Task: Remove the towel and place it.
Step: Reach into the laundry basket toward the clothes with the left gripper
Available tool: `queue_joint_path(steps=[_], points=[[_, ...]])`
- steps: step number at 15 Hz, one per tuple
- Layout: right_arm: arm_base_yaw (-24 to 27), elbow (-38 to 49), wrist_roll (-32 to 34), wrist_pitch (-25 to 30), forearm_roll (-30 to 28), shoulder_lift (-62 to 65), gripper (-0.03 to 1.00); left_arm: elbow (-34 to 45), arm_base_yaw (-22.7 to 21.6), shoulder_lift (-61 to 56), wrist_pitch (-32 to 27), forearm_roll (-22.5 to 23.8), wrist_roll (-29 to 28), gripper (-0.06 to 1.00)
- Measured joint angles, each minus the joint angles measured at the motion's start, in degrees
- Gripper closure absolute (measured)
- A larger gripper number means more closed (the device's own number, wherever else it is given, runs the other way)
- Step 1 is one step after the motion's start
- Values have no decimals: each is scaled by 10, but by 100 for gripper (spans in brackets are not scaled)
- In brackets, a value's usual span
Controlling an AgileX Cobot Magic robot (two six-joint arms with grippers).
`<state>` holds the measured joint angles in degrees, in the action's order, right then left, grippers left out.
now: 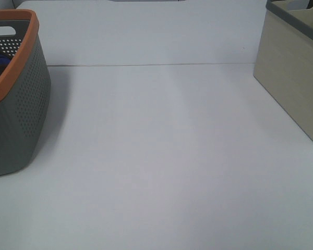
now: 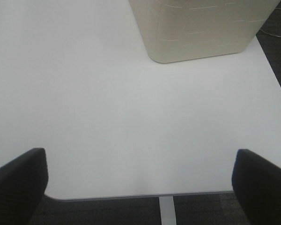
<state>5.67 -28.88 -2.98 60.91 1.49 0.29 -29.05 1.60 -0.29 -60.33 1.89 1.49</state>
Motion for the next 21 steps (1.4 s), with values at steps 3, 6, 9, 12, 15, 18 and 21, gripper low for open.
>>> queue_joint_path(steps=[3, 6, 9, 12, 15, 18, 21], points=[[0, 0, 0, 0, 0, 0, 0, 0, 0, 0, 0, 0, 0, -5], [0, 0, 0, 0, 0, 0, 0, 0, 0, 0, 0, 0, 0, -5], [0, 0, 0, 0, 0, 0, 0, 0, 0, 0, 0, 0, 17, -5], [0, 0, 0, 0, 0, 0, 0, 0, 0, 0, 0, 13, 22, -5], [0, 0, 0, 0, 0, 0, 0, 0, 0, 0, 1, 17, 22, -5], [0, 0, 0, 0, 0, 0, 0, 0, 0, 0, 1, 17, 22, -5], [0, 0, 0, 0, 0, 0, 0, 0, 0, 0, 2, 17, 22, -5]])
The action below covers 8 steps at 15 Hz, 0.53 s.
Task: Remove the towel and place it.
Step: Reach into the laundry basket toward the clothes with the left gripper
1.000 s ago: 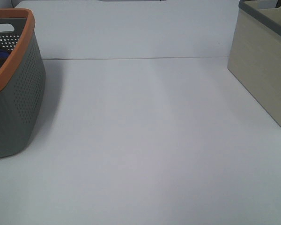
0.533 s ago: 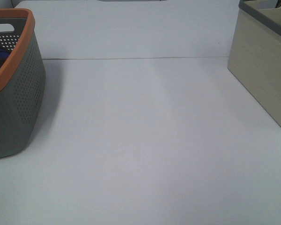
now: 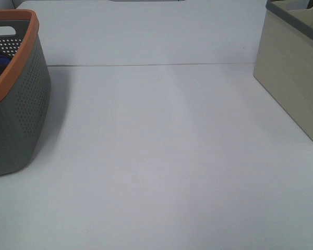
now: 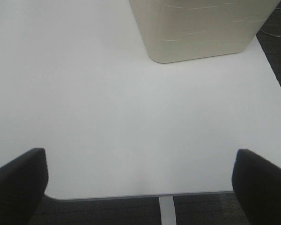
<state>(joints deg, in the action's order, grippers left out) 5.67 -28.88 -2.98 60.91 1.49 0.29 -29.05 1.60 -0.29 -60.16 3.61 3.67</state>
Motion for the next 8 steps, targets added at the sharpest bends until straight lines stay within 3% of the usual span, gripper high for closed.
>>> queue_joint_path(steps=[8], points=[[0, 0, 0, 0, 0, 0, 0, 0, 0, 0, 1, 2, 0, -5]])
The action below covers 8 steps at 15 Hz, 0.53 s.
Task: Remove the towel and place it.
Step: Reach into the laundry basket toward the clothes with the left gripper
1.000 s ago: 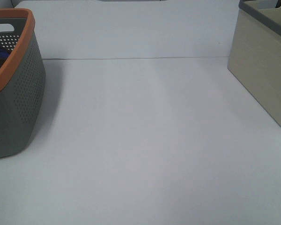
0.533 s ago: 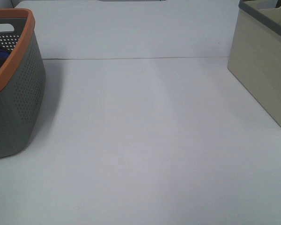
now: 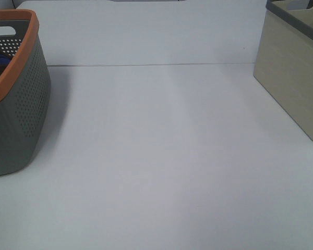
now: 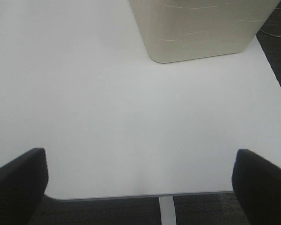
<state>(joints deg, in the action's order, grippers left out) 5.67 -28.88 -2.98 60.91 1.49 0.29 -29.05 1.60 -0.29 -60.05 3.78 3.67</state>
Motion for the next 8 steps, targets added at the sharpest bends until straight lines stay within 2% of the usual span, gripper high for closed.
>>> queue_joint_path(steps=[8], points=[[0, 0, 0, 0, 0, 0, 0, 0, 0, 0, 1, 0, 0, -5]])
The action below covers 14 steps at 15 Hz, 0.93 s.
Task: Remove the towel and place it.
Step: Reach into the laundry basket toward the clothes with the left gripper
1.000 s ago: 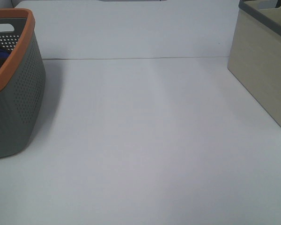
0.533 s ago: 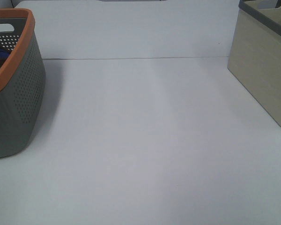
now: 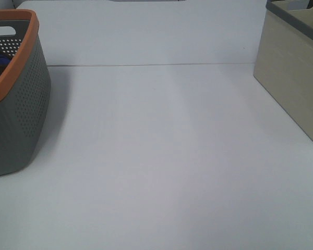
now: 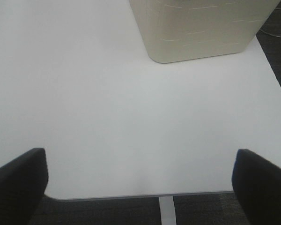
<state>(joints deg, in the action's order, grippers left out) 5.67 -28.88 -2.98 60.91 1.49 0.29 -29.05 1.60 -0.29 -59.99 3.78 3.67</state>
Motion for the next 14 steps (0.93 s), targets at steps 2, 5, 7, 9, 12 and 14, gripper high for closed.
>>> queue_joint_path(steps=[2, 5, 7, 9, 12, 14], points=[[0, 0, 0, 0, 0, 0, 0, 0, 0, 0, 0, 0, 0, -5], [0, 0, 0, 0, 0, 0, 0, -2, 0, -1, 0, -5, 19, -5], [0, 0, 0, 0, 0, 0, 0, -36, 0, 27, -1, -23, 64, -5], [0, 0, 0, 0, 0, 0, 0, -76, 0, 77, -2, -28, 77, -5], [0, 0, 0, 0, 0, 0, 0, -180, 0, 218, -18, -28, 133, -5], [0, 0, 0, 0, 0, 0, 0, -276, 0, 349, -26, -28, 234, -5]])
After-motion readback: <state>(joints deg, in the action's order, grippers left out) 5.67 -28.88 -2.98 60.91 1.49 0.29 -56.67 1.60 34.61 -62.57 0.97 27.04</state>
